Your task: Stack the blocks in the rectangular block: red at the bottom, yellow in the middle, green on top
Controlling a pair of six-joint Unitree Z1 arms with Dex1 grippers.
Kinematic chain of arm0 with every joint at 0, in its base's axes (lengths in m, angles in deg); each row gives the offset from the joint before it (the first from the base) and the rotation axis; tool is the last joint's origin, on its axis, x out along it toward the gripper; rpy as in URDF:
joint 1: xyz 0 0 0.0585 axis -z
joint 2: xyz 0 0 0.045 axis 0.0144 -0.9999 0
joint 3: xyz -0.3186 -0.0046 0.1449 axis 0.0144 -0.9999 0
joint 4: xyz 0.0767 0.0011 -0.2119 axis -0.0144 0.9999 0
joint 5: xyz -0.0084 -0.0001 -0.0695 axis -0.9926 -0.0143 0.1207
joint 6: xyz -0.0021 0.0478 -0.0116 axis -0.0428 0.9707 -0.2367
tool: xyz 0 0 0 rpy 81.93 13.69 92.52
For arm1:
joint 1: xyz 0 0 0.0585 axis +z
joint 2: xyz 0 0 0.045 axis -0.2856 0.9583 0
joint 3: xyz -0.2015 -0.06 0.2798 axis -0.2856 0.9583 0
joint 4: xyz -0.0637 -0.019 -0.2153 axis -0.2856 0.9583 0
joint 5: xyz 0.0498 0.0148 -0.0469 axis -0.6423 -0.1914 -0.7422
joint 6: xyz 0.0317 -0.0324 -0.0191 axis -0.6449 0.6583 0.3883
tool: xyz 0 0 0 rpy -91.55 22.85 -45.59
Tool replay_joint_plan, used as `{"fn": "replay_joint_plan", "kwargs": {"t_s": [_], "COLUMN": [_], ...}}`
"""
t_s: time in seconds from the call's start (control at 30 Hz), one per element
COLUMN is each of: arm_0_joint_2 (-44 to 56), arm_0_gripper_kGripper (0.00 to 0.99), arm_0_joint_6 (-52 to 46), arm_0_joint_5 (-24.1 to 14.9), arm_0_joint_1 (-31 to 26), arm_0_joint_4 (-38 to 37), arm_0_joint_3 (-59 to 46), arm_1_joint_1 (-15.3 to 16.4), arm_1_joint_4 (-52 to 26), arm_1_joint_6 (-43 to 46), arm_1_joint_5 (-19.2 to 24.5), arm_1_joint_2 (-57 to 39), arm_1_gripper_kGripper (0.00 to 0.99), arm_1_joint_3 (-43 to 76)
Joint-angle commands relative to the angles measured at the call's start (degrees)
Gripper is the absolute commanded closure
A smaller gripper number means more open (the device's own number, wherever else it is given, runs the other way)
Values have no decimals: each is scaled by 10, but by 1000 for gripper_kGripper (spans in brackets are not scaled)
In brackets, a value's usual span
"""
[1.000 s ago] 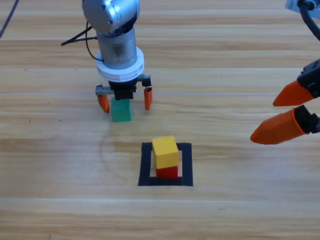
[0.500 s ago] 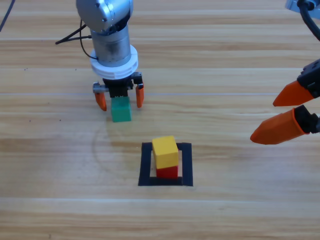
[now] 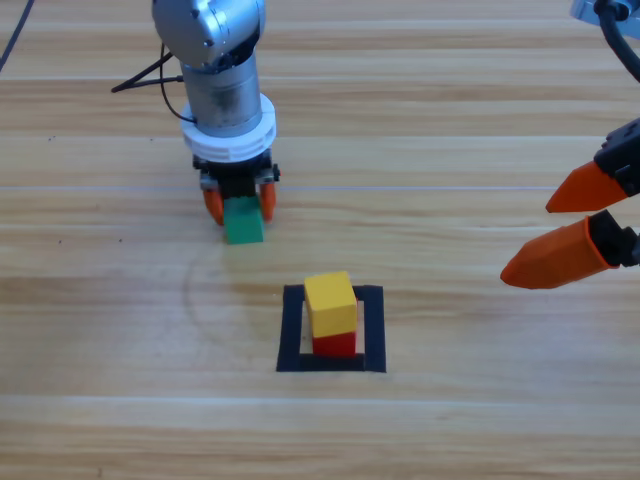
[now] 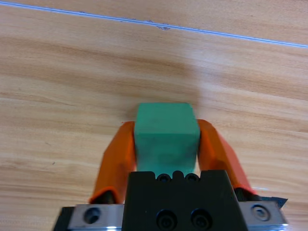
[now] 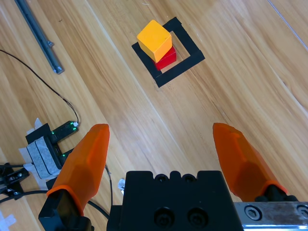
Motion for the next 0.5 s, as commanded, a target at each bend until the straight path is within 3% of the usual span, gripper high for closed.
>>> {"fn": "replay_joint_plan", "kwargs": {"t_s": [0.03,0.13,0.3,0.5], "arm_0_joint_2": [-30,-22,-24,-9], "arm_0_gripper_kGripper": [725,847,883,952], "arm_0_joint_6": [16,33,72,122], "arm_0_joint_5": [4,4,7,18], "arm_0_joint_1": [3,3,17,39], "arm_0_joint_4": [2,6,38,133], "arm_0_joint_3": [-19,-22,1,104], "arm_1_joint_1": [13,13,13,13], "arm_1_joint_4": [-15,-14,-14,-14], "arm_1_joint_6": [4,4,4,4], "arm_1_joint_5": [7,7,10,13], "arm_1_joint_2": [31,31,31,34], "arm_1_gripper_kGripper": [42,42,42,42], "arm_1_joint_3": [10,10,11,12]}}
